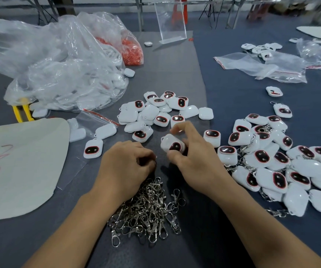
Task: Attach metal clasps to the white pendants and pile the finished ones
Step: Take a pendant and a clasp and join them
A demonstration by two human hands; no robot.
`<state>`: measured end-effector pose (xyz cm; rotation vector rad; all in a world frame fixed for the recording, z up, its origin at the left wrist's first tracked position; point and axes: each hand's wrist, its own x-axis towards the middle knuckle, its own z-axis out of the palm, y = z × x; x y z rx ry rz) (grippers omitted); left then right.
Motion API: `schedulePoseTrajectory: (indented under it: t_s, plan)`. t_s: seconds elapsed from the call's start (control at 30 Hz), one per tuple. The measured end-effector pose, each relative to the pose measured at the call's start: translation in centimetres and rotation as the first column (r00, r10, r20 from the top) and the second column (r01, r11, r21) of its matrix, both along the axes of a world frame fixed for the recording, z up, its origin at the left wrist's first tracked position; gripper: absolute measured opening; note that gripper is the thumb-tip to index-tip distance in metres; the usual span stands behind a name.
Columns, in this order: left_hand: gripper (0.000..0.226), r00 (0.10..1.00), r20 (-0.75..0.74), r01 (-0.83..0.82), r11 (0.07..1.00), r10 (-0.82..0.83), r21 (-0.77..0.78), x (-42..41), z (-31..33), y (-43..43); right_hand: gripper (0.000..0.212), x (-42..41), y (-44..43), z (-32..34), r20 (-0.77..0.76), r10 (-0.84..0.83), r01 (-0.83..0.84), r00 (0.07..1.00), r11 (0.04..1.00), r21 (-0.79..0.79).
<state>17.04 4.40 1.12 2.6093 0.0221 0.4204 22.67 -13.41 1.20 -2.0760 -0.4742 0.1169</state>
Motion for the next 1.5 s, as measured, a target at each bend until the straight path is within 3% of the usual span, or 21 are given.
schedulePoseTrajectory:
  t_s: [0.43, 0.6, 1.0, 1.13, 1.27, 1.37, 1.5]
  plan:
    - [0.023, 0.995, -0.059, 0.065, 0.975, -0.079, -0.214, 0.4, -0.8, 0.8, 0.019, 0.4, -0.1, -0.2, 0.004, 0.071, -0.071, 0.997, 0.997, -0.034]
    - [0.022, 0.991, -0.091, 0.071, 0.970, -0.094, -0.232, 0.4, -0.6, 0.7, 0.018, 0.2, 0.0, -0.2, 0.032, 0.082, -0.079, 0.996, 0.993, -0.086]
    - [0.016, 0.985, -0.095, 0.119, 0.971, -0.141, -0.206, 0.2, 0.1, 0.7, 0.019, 0.9, 0.0, -0.5, -0.046, -0.013, 0.015, 0.999, 0.999, 0.039]
    - [0.014, 0.990, -0.044, 0.131, 0.984, -0.137, -0.125, 0.3, -0.2, 0.3, 0.016, 0.9, 0.0, -0.2, -0.075, -0.010, 0.017, 0.997, 0.995, 0.095]
    - [0.012, 1.000, 0.019, 0.022, 0.939, -0.016, -0.342, 0.5, -0.2, -0.1, 0.022, 0.3, -0.2, 0.5, -0.030, 0.028, -0.025, 0.999, 0.997, 0.077]
    - [0.012, 1.000, 0.015, 0.025, 0.838, -0.020, -0.545, 0.6, 0.0, -0.4, 0.012, 0.0, -0.2, 0.5, 0.020, 0.032, -0.033, 0.999, 0.997, 0.063]
    - [0.011, 0.999, 0.012, 0.042, 0.713, -0.048, -0.700, 0.5, 0.1, -0.7, 0.007, -0.2, -0.1, 0.4, 0.059, 0.035, -0.042, 0.998, 0.993, 0.110]
